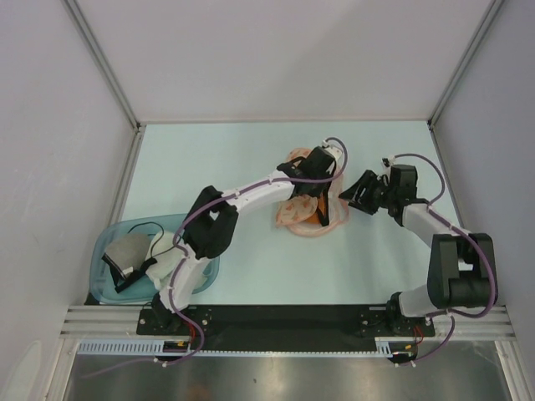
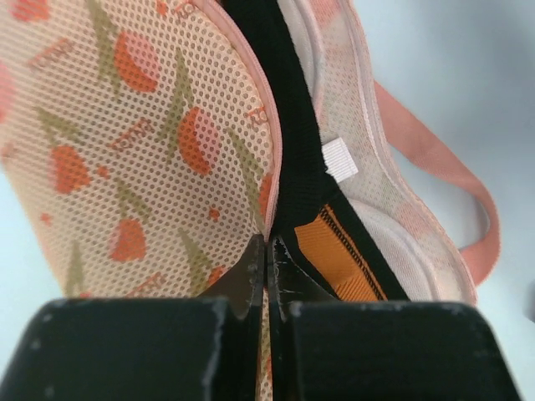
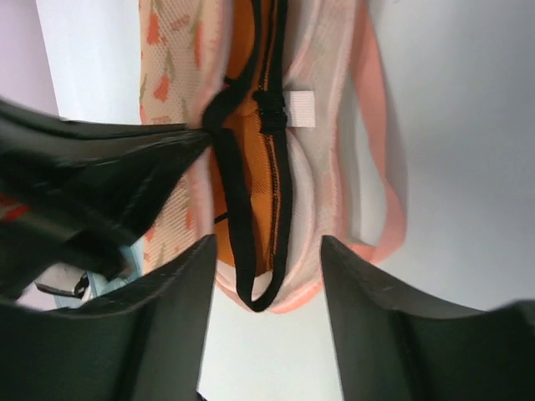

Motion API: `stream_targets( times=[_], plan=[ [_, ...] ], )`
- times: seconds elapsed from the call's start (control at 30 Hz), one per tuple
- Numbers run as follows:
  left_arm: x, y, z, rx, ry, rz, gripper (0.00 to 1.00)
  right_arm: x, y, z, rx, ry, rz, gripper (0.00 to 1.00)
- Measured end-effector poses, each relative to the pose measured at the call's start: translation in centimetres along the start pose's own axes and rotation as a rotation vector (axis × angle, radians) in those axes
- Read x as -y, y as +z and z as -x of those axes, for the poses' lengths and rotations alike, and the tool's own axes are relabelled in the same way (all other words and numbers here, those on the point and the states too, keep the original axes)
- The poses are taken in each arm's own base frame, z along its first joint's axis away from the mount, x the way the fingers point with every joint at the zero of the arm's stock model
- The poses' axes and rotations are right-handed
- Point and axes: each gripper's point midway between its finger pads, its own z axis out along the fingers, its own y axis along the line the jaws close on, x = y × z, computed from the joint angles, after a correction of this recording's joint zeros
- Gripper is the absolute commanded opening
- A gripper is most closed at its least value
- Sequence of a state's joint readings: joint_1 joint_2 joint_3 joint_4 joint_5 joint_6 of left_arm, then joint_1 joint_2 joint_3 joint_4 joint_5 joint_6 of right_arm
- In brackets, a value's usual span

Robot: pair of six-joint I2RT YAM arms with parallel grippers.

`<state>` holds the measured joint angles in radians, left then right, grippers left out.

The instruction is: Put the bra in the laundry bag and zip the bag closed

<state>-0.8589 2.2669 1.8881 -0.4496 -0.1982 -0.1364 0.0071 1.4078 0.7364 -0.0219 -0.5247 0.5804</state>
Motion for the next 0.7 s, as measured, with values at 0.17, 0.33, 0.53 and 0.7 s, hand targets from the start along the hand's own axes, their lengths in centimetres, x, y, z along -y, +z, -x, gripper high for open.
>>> stream_targets(
  times=[0.17, 0.33, 0.53, 0.7],
  plan=[
    [-2.3, -4.2, 3.0, 0.067, -0.041, -0.002, 0.0, -1.5, 2.6, -0.4, -0.056, -0.004, 0.041, 0.46],
    [-5.1, -9.6, 6.2, 0.168, -0.089, 0.004, 0.0, -4.2, 5.4, -0.4, -0.087, -0.034, 0.106, 0.42],
    [-6.1, -11.6, 7.4, 0.213, -0.112, -0.032, 0.0, -5.6, 8.0, -1.8, -0.136, -0.008, 0.148, 0.41],
    [-5.6, -11.0, 5.8, 0.168, -0.108, -0.061, 0.0, -5.8, 8.5, -1.6, -0.135, 0.009, 0.151, 0.4]
  ],
)
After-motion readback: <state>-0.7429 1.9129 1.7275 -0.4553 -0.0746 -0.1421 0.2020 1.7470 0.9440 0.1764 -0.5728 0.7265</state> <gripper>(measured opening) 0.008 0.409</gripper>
